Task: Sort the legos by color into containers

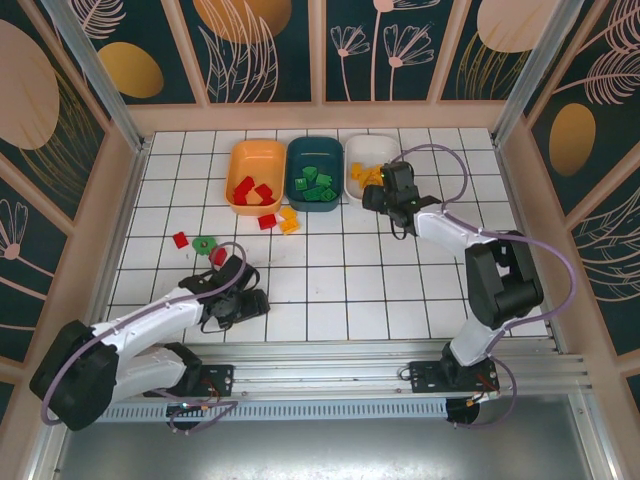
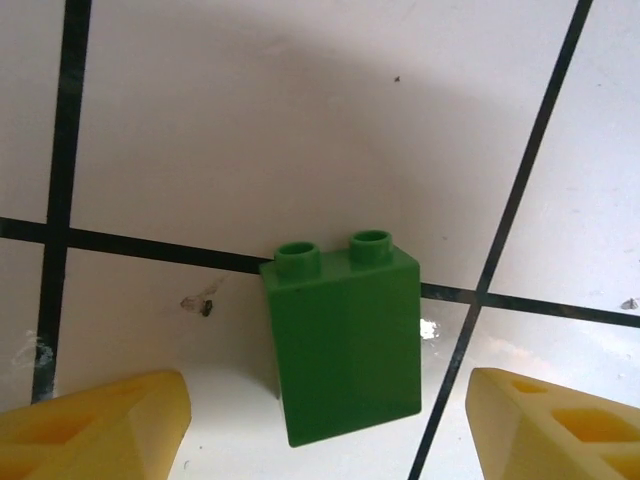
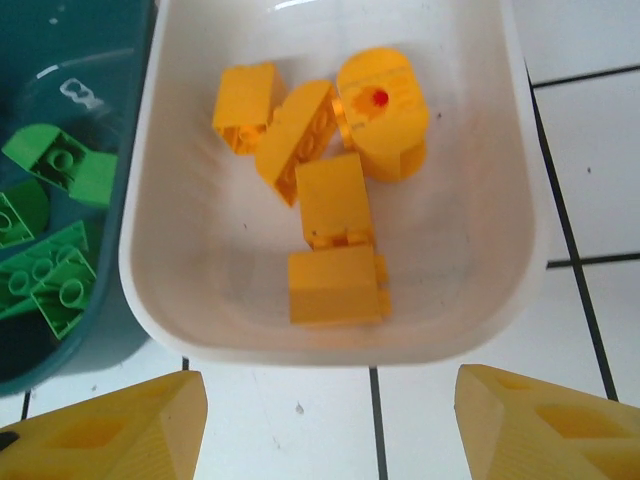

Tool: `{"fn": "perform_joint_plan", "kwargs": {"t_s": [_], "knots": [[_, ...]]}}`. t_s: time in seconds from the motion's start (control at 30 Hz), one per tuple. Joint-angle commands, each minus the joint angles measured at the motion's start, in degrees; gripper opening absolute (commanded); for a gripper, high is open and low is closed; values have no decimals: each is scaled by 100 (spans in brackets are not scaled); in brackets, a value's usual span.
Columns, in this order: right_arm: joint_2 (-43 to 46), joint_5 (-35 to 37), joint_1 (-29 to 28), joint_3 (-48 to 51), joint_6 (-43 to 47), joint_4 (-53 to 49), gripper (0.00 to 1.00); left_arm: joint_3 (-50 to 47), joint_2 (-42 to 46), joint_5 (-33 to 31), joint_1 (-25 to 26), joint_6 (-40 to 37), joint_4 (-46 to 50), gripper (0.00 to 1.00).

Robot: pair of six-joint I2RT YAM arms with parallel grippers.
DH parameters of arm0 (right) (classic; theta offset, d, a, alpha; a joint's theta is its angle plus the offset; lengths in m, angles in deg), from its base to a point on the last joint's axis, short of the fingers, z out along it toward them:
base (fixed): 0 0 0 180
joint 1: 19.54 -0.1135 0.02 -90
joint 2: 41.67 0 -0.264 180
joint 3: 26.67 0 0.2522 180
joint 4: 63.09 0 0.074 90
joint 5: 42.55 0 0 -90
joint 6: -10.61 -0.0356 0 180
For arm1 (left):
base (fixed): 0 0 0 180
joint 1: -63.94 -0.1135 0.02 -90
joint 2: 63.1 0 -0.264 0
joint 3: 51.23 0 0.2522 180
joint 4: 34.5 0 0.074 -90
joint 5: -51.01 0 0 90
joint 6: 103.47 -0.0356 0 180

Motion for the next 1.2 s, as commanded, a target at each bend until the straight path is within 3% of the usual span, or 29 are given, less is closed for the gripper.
{"fn": "perform_joint_plan", "kwargs": {"t_s": [0.0, 0.2, 0.33, 0.63, 0.93, 1.17], "knots": [[325, -19, -31, 116, -147, 289, 67, 180, -515, -385, 5, -209, -334, 69], [627, -62, -25, 343, -152, 342, 66, 655, -1426, -663, 53, -484, -190, 51], [769, -122, -28, 505, -143, 377, 66, 729, -1567, -773, 61, -529, -161, 39], [978, -115, -29, 689, -121, 374, 65, 977, -1763, -736, 70, -667, -273, 22], [1074, -168, -30, 742, -152, 364, 65, 1759, -1529, -795, 73, -881, 82, 20], [1078, -189, -38, 726, -169, 336, 65, 3353, -2456, -648, 64, -1314, -221, 23]]}}
